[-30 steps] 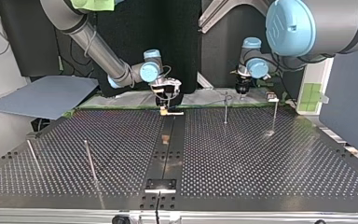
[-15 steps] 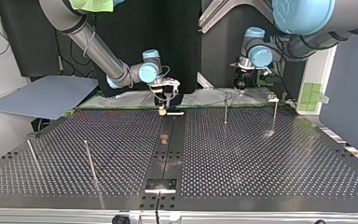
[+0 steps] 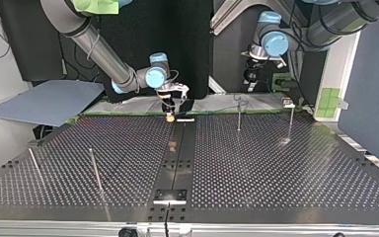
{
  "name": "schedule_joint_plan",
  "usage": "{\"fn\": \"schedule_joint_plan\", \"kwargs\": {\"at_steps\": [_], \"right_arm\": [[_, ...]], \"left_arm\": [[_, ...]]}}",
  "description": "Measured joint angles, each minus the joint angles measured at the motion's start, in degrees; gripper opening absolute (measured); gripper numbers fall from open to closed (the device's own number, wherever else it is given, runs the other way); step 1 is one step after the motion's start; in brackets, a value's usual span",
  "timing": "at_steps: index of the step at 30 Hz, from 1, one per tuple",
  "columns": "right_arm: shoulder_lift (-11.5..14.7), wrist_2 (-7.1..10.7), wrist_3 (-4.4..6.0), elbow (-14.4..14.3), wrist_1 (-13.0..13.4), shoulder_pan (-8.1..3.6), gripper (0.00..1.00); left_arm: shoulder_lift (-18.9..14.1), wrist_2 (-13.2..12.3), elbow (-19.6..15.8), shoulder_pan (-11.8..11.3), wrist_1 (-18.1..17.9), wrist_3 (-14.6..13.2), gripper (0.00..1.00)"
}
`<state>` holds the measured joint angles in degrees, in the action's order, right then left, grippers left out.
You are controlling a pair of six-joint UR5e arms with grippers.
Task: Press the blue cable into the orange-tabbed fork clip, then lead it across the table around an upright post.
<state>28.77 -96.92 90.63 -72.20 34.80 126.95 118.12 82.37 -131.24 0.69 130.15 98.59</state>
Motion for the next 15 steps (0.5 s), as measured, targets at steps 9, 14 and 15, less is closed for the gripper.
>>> {"fn": "schedule_joint_plan", "kwargs": {"at_steps": [9, 14, 15], "right_arm": [[-0.1, -0.02, 0.18, 0.0, 0.0, -0.07, 0.0], [-0.2, -0.02, 0.18, 0.0, 0.0, -0.08, 0.0], [-0.2, -0.01, 0.18, 0.0, 0.0, -0.08, 0.0]], "left_arm": [[0.0, 1.5, -1.5, 2.5, -3.4, 0.6, 1.0], [0.2, 2.2, -1.4, 3.2, -5.9, 2.3, 1.0], [0.5, 2.3, -1.2, 3.4, -6.3, 2.6, 1.0]]}}
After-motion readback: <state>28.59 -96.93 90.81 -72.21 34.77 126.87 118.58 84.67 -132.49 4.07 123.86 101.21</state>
